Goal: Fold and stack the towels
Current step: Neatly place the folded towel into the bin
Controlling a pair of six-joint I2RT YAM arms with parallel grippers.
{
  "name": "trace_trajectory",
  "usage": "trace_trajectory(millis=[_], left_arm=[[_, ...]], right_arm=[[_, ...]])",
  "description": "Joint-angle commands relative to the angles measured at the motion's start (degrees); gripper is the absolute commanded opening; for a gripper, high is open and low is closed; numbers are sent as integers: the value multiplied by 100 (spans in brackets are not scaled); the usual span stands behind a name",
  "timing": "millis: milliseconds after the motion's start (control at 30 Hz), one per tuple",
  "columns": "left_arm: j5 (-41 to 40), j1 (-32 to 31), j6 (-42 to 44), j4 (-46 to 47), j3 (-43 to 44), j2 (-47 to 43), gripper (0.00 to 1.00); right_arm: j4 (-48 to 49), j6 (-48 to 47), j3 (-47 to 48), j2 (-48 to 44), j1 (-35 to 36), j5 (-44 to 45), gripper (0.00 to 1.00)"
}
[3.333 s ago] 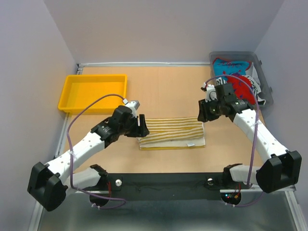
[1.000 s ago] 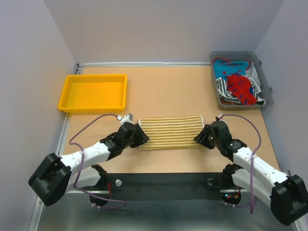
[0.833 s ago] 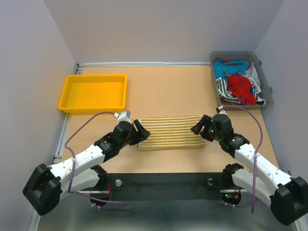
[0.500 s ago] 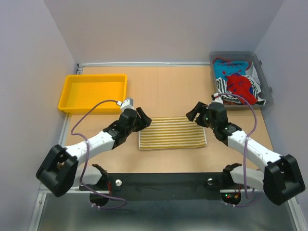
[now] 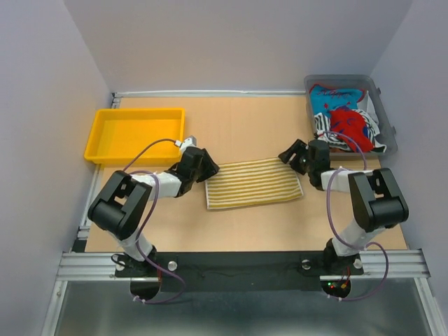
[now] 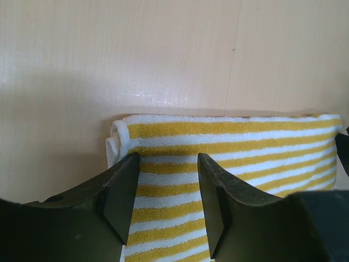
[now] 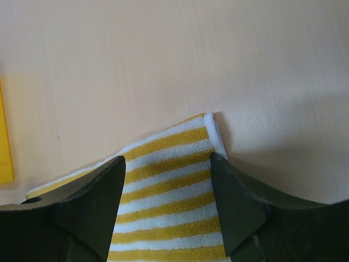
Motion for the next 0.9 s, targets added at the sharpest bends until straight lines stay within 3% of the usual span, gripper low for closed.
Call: trace_trajectory(millis=[0,300,467,600,867], left_arm=[[263,49,36,-15,263,53,59],[-448,75,765,-1551,1142,-1396,84],[-546,391,1633,-2779,1722,-2117,93],[-598,978,2302,-3398,1819,-2548,96],[-836,1832,2919,-3356,758,-3515,96]], right_arm=[[-179,-543,404,595,-233,-345,70],[-1786,-1871,1381,-345,-50,-865,76],[-3140,-2627,1794,-837,1012,-286,85],[-3913,-2970,2216,-803,2618,557,88],[-4758,-2839,3797,706,4818,1648,83]])
